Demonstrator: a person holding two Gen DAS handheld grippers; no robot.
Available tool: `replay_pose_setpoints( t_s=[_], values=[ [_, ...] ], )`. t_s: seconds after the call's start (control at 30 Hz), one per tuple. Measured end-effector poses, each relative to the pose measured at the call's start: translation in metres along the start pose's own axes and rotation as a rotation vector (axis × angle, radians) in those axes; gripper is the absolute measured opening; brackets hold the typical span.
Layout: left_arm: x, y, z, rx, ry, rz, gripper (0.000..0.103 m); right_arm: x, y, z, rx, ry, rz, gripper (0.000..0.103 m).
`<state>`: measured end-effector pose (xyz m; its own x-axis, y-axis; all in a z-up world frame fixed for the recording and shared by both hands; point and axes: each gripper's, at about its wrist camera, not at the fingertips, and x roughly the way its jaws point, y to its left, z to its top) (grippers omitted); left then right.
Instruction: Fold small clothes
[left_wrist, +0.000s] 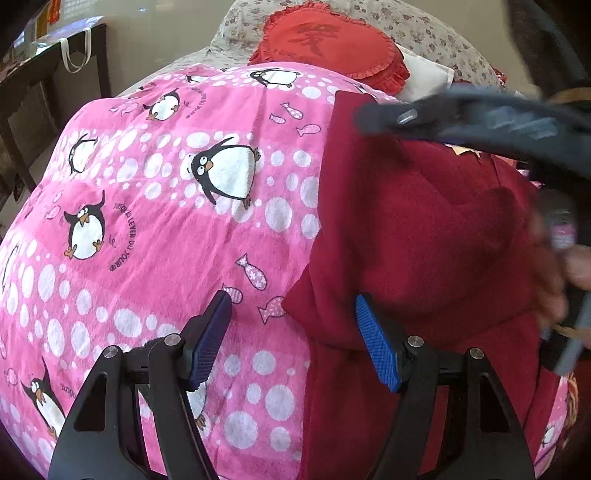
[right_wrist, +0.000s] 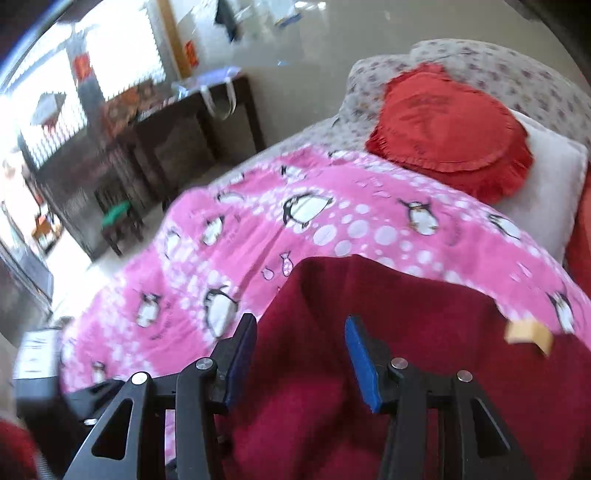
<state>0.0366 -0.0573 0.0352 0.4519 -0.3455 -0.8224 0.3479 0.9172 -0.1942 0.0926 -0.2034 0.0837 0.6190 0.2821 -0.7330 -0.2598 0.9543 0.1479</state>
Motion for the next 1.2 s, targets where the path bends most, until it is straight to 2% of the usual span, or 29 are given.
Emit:
replay_pose_setpoints(
  t_s=[0.03, 0.07, 0.1, 0.13, 0.27, 0.37, 0.47, 0.5, 0.57, 0.6, 0.63, 0.7, 0.8, 0.97, 1.03, 1.1, 1.2],
  values=[
    [0.0, 0.0, 0.0, 0.002, 0.0, -0.005, 0.07, 0.009, 0.001, 0.001, -0.017, 0.02, 0.0, 0.022],
    [0.0, 0.001, 0.001, 0.002, -0.001, -0.007, 0.07, 0.015, 0.002, 0.001, -0.033, 0.048, 0.013, 0.013],
    [0.0, 0.002, 0.003, 0.001, -0.002, -0.01, 0.07, 0.018, 0.004, 0.002, -0.044, 0.065, 0.015, 0.01],
    [0.0, 0.002, 0.004, -0.002, -0.006, -0.012, 0.07, 0.016, 0.008, 0.003, -0.049, 0.057, 0.017, 0.007],
    [0.0, 0.009, 0.009, -0.044, -0.034, -0.006, 0.07, 0.017, 0.023, 0.02, -0.019, -0.018, 0.063, 0.007],
    [0.001, 0.009, 0.013, -0.048, -0.015, 0.004, 0.07, 0.046, 0.029, 0.024, 0.001, 0.018, 0.02, 0.007],
    [-0.006, 0.01, 0.017, -0.037, -0.042, 0.015, 0.07, 0.034, 0.022, 0.016, 0.056, 0.014, 0.06, 0.009],
    [-0.009, 0.011, 0.018, -0.034, -0.053, 0.02, 0.07, 0.018, 0.016, 0.011, 0.085, 0.004, 0.087, 0.015],
    [-0.013, 0.012, 0.02, -0.037, -0.067, 0.021, 0.07, -0.021, 0.003, -0.003, 0.111, -0.027, 0.067, 0.037],
    [-0.013, 0.012, 0.021, -0.041, -0.071, 0.016, 0.07, -0.044, -0.006, -0.013, 0.115, -0.052, 0.028, 0.053],
    [-0.014, 0.012, 0.022, -0.044, -0.074, 0.012, 0.07, -0.067, -0.015, -0.026, 0.117, -0.083, -0.022, 0.059],
    [-0.014, 0.008, 0.025, -0.049, -0.078, 0.008, 0.07, -0.099, -0.032, -0.049, 0.118, -0.104, -0.129, 0.06],
    [-0.009, -0.005, 0.03, -0.038, -0.075, -0.007, 0.07, -0.125, -0.064, -0.087, 0.153, -0.059, -0.284, 0.06],
    [0.024, -0.033, 0.031, 0.049, 0.003, 0.059, 0.07, -0.143, -0.136, -0.147, 0.375, 0.0, -0.449, 0.054],
    [0.029, -0.036, 0.031, 0.044, 0.019, 0.072, 0.07, -0.151, -0.164, -0.166, 0.488, -0.044, -0.419, 0.046],
    [0.022, -0.036, 0.031, 0.038, 0.027, 0.072, 0.07, -0.165, -0.173, -0.172, 0.557, -0.056, -0.368, 0.045],
    [0.005, -0.038, 0.029, 0.047, 0.014, 0.069, 0.07, -0.201, -0.156, -0.176, 0.526, -0.086, -0.375, 0.048]
  ],
)
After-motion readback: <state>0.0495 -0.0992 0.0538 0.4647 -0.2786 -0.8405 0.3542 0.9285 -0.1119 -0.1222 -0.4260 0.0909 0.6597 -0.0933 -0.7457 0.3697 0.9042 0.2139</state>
